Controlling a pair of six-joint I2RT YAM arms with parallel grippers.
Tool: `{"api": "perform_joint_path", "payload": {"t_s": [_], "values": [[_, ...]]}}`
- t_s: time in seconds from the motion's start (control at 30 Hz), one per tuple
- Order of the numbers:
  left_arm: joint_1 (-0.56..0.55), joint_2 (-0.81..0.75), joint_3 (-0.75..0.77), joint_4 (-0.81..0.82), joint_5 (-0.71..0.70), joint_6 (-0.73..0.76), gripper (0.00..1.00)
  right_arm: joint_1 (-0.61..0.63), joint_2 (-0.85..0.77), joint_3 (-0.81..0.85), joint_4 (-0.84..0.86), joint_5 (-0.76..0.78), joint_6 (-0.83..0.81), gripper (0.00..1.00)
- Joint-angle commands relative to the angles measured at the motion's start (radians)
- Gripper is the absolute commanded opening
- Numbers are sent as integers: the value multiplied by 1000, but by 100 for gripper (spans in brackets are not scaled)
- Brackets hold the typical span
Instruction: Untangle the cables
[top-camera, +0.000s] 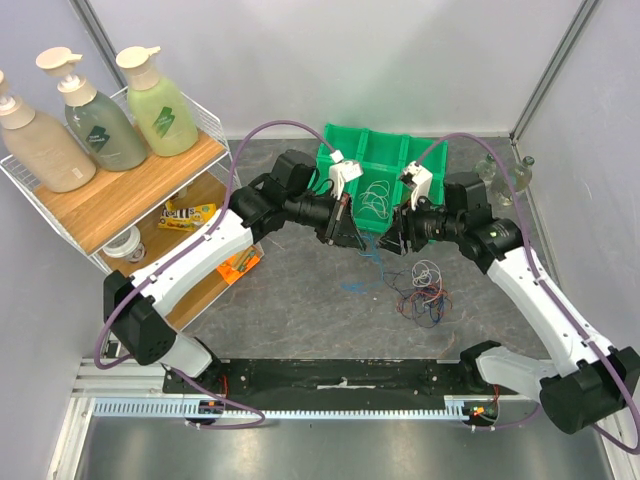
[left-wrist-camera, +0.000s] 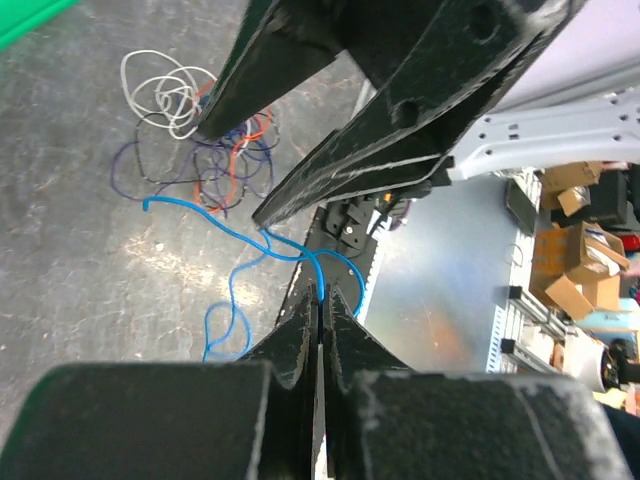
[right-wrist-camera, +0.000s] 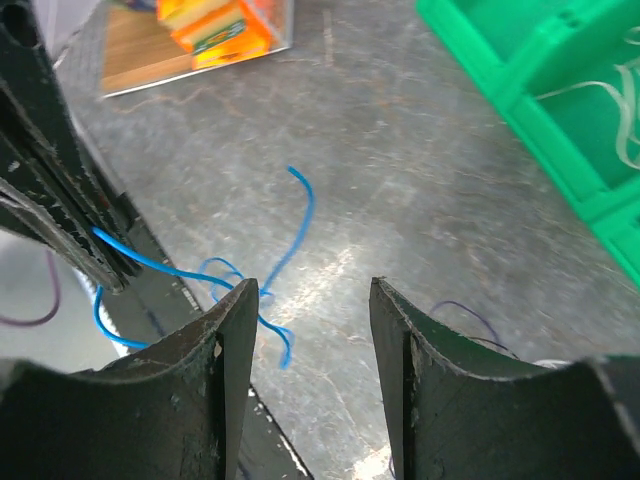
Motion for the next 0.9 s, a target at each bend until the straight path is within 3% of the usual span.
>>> {"api": "perform_joint_path", "payload": {"t_s": [0.0,0.37,0.5,0.57,0.73,0.87], "values": [[2,-48,8,53,124,44,2,1,15,37,2,-200,-54,56],[0,-44,10,43,135,51,2,-1,-35,-10,-31,-182,-48,54],[2,-39,13,34,126,49,2,1,-92,7,-78,166,-10,53],[0,-36,14,25,118,49,2,0,-118,29,-107,245,1,53],[0,-28,17,25,121,46,2,1,-131,12,-91,-16,-5,53],[3,-25,19,26,126,45,2,3,-134,-20,-65,-14,-17,52]]}}
